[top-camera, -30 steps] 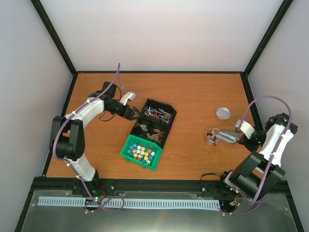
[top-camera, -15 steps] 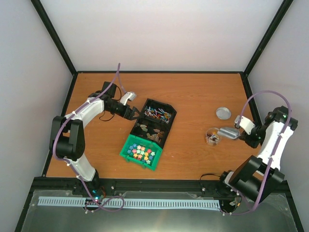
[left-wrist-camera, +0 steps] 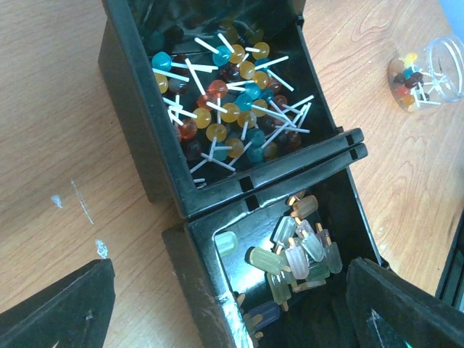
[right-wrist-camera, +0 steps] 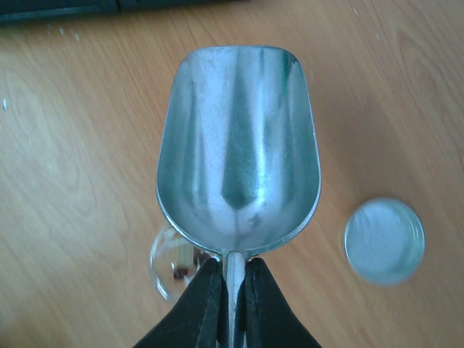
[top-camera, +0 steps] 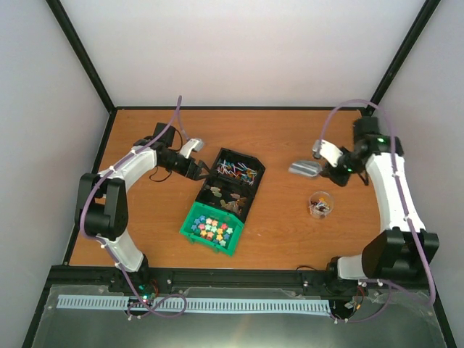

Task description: Pack the candies

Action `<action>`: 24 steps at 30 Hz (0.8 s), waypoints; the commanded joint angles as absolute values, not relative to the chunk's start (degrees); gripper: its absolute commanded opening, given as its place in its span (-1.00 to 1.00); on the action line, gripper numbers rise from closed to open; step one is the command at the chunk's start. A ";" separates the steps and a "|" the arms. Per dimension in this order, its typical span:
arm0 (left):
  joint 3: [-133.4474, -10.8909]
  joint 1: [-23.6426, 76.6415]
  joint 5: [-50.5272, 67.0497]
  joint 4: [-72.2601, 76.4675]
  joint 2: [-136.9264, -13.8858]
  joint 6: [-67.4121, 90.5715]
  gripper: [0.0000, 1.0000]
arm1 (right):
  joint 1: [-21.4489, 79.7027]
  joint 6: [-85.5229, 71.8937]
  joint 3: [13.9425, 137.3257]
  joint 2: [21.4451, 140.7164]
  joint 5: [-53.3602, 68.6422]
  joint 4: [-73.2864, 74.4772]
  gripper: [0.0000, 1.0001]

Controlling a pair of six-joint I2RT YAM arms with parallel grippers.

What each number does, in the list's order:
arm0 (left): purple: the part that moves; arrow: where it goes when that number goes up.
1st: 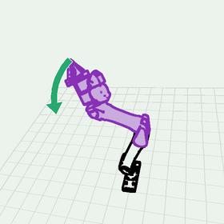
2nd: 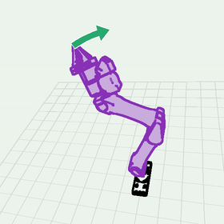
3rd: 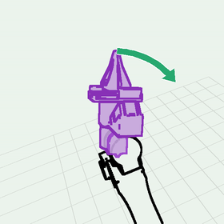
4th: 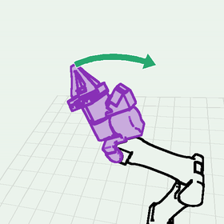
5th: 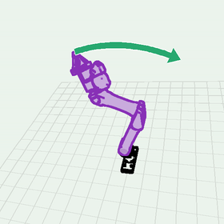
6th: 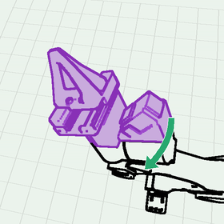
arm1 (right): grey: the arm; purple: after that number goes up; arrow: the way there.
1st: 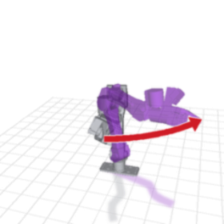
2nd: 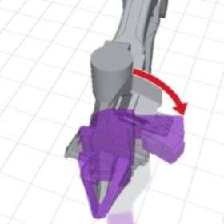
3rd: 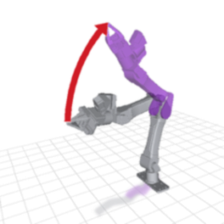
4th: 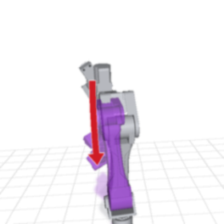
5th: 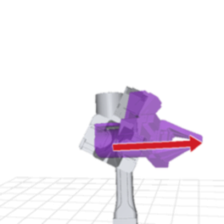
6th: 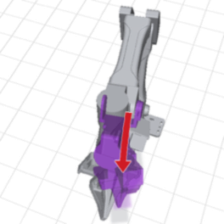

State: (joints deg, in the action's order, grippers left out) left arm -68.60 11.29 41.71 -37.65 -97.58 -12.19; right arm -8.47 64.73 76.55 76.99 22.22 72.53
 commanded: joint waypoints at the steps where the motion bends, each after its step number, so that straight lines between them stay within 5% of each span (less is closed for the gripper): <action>1: -69.12 10.99 40.95 -36.73 -98.62 -13.56 0.76 | 2.78 49.12 79.46 82.07 18.99 66.14 -0.95; 10: -68.78 11.07 41.24 -36.92 -100.67 -14.24 0.55 | 18.75 41.70 88.36 95.90 12.04 61.97 -0.94; 24: -68.76 12.70 40.98 -36.19 -103.15 -14.52 0.37 | 27.54 41.22 99.21 112.29 3.88 65.09 -0.94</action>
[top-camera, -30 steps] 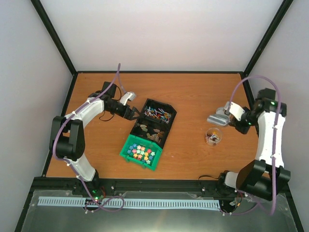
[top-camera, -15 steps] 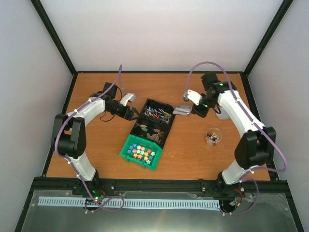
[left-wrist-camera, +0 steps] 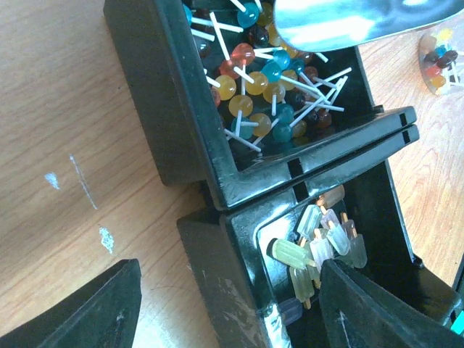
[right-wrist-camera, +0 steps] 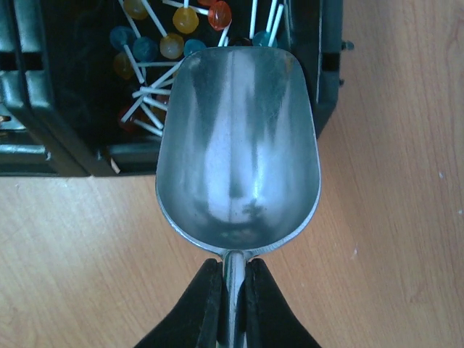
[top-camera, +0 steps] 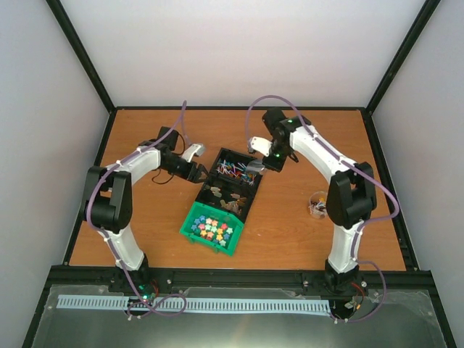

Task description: Pack the candies

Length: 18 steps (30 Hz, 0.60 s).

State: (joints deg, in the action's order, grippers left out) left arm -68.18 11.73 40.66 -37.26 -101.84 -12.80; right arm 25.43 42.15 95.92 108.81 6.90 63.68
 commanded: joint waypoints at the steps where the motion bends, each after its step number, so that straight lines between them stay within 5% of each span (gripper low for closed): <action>1: -69.00 12.97 40.92 -36.13 -103.29 -14.50 0.36 | 27.80 41.34 99.51 113.30 3.80 65.22 -0.94; 18: -74.45 16.25 38.93 -35.86 -109.45 -13.73 0.16 | 30.67 37.24 100.32 124.76 20.67 57.21 -0.94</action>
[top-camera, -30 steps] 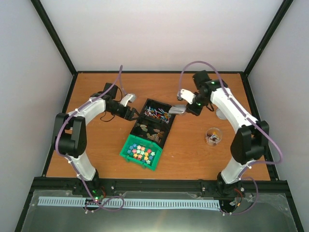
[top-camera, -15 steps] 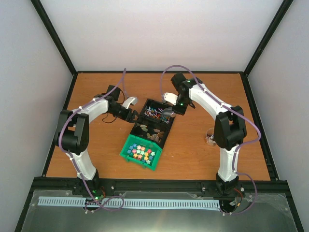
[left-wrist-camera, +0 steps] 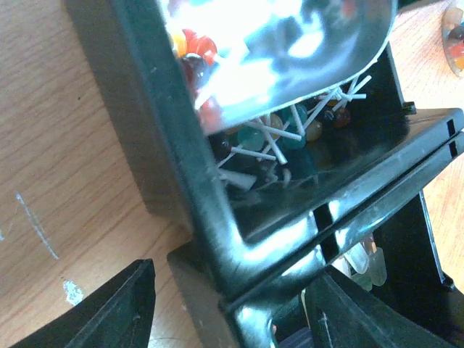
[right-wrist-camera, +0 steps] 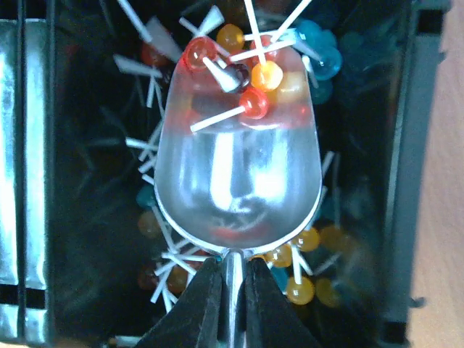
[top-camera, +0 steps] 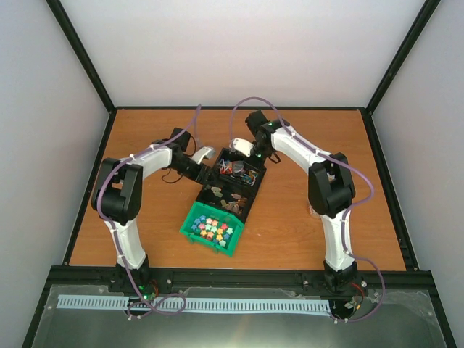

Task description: Pack the candies

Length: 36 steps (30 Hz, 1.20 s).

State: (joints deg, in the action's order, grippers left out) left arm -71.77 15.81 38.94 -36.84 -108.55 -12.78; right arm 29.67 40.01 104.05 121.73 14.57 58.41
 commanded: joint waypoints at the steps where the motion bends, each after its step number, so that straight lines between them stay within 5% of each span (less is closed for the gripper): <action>1: -74.56 16.26 38.83 -35.99 -109.50 -13.75 0.15 | 30.67 36.21 98.91 124.43 22.53 55.21 -0.94; 15: -75.37 14.19 39.85 -38.15 -110.19 -12.68 0.17 | 26.70 27.23 78.41 109.50 36.53 24.30 -0.95; 30: -76.11 11.48 40.90 -40.71 -108.52 -12.72 0.25 | 22.19 28.94 70.04 104.11 39.12 19.92 -0.95; 36: -75.73 10.64 41.96 -41.57 -107.22 -12.88 0.45 | 20.21 28.84 66.80 102.23 41.78 16.32 -0.95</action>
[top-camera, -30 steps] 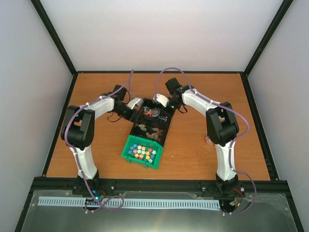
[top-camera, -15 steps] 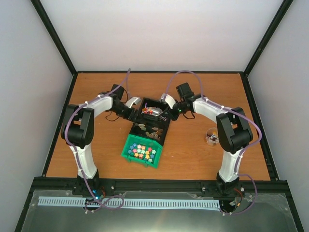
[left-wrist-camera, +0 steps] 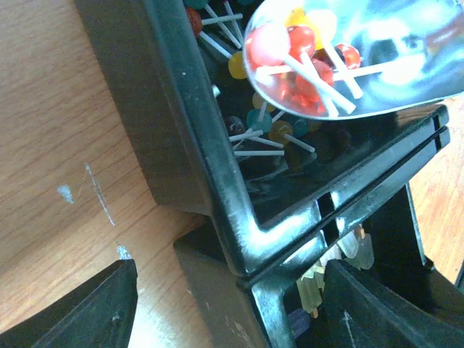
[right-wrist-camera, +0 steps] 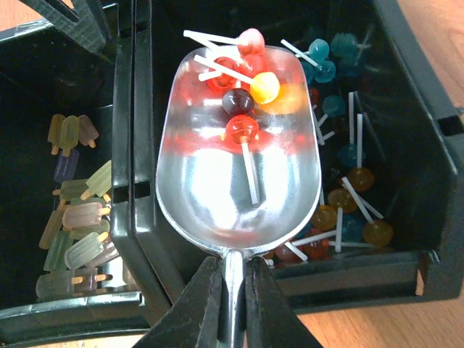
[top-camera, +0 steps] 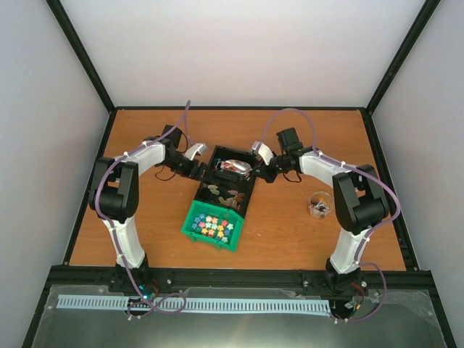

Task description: Pack the candies

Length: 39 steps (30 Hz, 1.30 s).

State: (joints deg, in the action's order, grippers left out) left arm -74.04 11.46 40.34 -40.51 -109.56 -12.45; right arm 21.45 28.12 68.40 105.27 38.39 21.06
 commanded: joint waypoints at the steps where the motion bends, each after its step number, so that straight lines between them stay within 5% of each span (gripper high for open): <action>1: -75.56 10.56 42.05 -41.62 -107.01 -12.84 0.49 | 19.95 28.80 66.16 101.76 42.53 15.37 -0.95; 8: -75.20 10.13 41.35 -41.47 -105.47 -11.92 0.99 | 19.17 26.82 64.52 100.47 47.30 10.37 -0.95; 19: -74.02 8.89 40.88 -41.11 -101.54 -11.09 0.99 | 17.48 26.02 60.88 97.48 52.24 4.10 -0.94; 27: -72.98 8.82 41.03 -44.25 -100.01 -15.28 1.00 | 14.28 38.03 67.87 92.54 53.41 27.82 -0.94; 39: -71.98 8.87 41.58 -44.24 -97.44 -17.21 1.00 | -5.85 59.21 69.55 84.44 57.13 56.93 -0.94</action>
State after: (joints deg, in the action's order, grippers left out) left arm -71.70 9.10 40.56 -43.51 -99.33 -14.87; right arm -1.93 49.45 68.34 87.07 53.78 44.47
